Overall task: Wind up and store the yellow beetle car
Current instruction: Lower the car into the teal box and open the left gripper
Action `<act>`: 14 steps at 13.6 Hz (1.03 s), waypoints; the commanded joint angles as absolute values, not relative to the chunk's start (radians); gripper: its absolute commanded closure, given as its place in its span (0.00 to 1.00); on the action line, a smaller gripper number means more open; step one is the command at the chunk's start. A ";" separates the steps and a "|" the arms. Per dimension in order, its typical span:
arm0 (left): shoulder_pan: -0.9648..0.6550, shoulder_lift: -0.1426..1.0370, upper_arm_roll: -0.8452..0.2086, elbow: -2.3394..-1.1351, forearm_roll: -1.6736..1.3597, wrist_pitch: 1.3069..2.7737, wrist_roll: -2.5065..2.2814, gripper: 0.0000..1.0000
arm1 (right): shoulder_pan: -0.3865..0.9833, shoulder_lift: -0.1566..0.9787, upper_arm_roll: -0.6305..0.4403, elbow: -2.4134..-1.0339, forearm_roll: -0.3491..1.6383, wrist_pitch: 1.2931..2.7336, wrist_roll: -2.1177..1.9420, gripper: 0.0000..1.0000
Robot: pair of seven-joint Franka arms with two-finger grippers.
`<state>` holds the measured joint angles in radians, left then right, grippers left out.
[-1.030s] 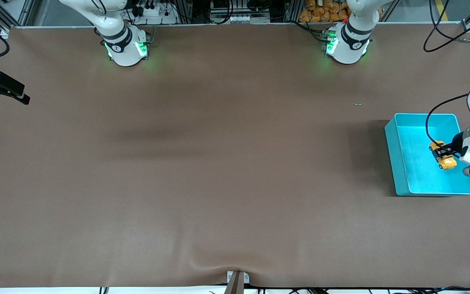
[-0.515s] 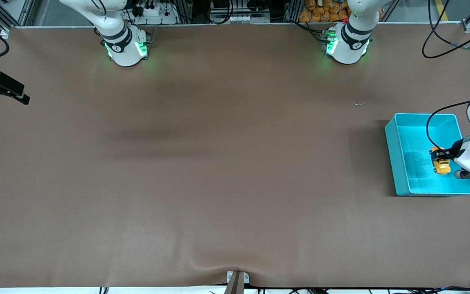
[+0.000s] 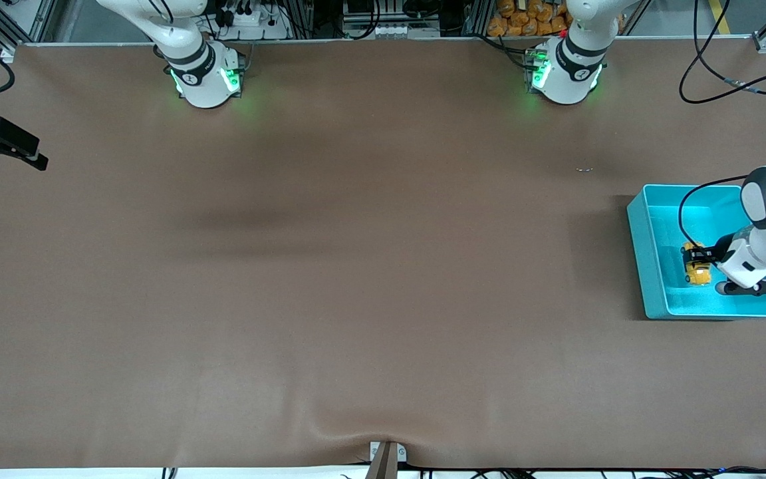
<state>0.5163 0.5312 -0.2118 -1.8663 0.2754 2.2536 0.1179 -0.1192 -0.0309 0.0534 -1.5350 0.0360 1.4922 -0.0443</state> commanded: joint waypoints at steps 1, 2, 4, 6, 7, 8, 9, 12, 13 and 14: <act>0.525 0.567 -0.219 -1.848 0.298 2.276 0.130 1.00 | -0.135 -0.028 0.061 -1.523 0.028 1.482 -0.031 0.00; 0.525 0.575 -0.219 -1.847 0.298 2.284 0.129 1.00 | -0.135 -0.029 0.061 -1.523 0.028 1.482 -0.031 0.00; 0.522 0.587 -0.219 -1.847 0.298 2.296 0.129 0.99 | -0.135 -0.029 0.061 -1.523 0.028 1.480 -0.031 0.00; 0.522 0.588 -0.219 -1.847 0.299 2.298 0.129 0.74 | -0.137 -0.028 0.061 -1.522 0.026 1.482 -0.031 0.00; 0.522 0.588 -0.219 -1.847 0.298 2.298 0.129 0.33 | -0.137 -0.029 0.061 -1.523 0.026 1.480 -0.031 0.00; 0.525 0.581 -0.219 -1.847 0.298 2.298 0.129 0.00 | -0.140 -0.028 0.061 -1.523 0.028 1.482 -0.031 0.00; 0.522 0.577 -0.221 -1.847 0.298 2.298 0.123 0.00 | -0.141 -0.029 0.061 -1.523 0.028 1.482 -0.031 0.00; 0.523 0.555 -0.219 -1.850 0.298 2.298 0.129 0.00 | -0.141 -0.029 0.061 -1.523 0.028 1.480 -0.031 0.00; 0.523 0.545 -0.219 -1.851 0.298 2.296 0.129 0.00 | -0.141 -0.029 0.061 -1.522 0.028 1.482 -0.031 0.00; 0.523 0.531 -0.219 -1.855 0.298 2.295 0.129 0.00 | -0.141 -0.029 0.061 -1.522 0.028 1.482 -0.031 0.00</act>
<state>0.5160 0.5721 -0.2140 -1.8403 0.2760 2.2978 0.1186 -0.1273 -0.0309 0.0514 -1.5350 0.0353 1.4922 -0.0443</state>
